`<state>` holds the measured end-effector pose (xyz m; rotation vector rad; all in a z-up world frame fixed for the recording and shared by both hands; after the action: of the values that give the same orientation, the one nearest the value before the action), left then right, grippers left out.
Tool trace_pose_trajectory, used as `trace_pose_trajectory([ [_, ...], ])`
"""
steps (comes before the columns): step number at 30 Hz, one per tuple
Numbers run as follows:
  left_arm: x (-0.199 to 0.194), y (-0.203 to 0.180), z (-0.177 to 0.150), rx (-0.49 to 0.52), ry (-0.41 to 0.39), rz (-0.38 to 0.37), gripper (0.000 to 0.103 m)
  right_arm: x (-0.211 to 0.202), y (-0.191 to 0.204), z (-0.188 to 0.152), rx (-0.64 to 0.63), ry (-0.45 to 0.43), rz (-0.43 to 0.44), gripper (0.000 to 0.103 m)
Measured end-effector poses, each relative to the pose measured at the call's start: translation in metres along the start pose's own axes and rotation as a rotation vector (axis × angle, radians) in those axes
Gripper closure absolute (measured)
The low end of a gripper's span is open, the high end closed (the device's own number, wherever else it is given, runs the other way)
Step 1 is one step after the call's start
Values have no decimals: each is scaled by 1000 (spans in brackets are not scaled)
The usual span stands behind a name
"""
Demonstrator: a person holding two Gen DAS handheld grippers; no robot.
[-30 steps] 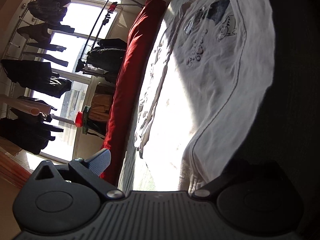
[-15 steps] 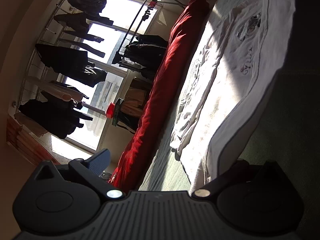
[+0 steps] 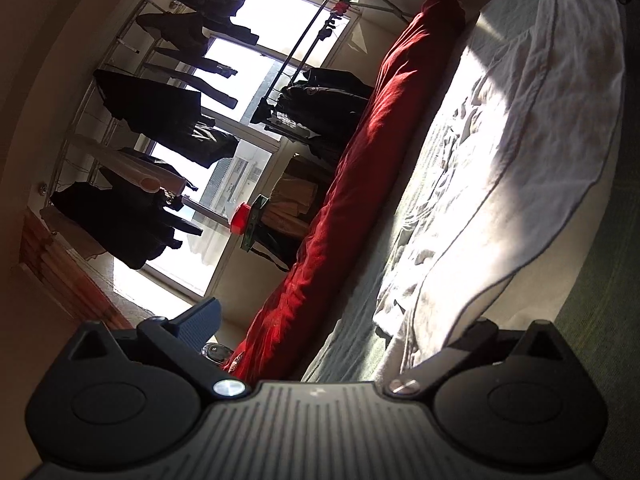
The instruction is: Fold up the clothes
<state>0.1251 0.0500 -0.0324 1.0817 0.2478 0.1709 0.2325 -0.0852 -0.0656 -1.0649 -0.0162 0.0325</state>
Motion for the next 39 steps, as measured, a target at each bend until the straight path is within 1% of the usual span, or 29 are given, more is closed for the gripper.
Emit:
trace_pose_trajectory([
  [3,18,3,2,-5,-2,13,0,26,-5,4,3,-5,-9,0],
  [5,32,3,5,10,-6,27,0,44,-9,7,6,-7,-12,0],
  [13,80,1,11,-8,6,19,0,110,-9,9,0,-2,-7,0],
  [17,99,0,14,-13,11,25,0,136,-9,12,3,-3,-8,0],
  [19,109,-2,15,-19,15,16,0,147,-9,12,11,4,-3,0],
  [24,129,-9,19,-32,26,0,0,175,-4,8,17,23,26,0],
  [28,150,-11,20,-17,34,-8,0,198,4,6,6,38,50,0],
  [33,173,-19,16,-34,63,-54,0,230,13,-1,70,103,141,0],
  [35,181,-28,13,-25,81,-89,0,240,19,-5,74,130,182,0],
  [37,186,-40,9,-13,104,-140,0,249,27,-10,84,167,252,0],
  [39,181,-38,6,-23,109,-162,1,255,30,-16,126,205,324,0],
])
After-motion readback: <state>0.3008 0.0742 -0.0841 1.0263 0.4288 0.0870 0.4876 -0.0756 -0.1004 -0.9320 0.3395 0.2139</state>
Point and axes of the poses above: each gripper's, at about its wrist camera, not at the fingertips, and x roughly the way its jaws point, y to its left, z to its top, the point moved 6 cm from there along x, roughly the way its jaws point, and after that the axes turned 2 degrees about -z, right-handed, at the moved point
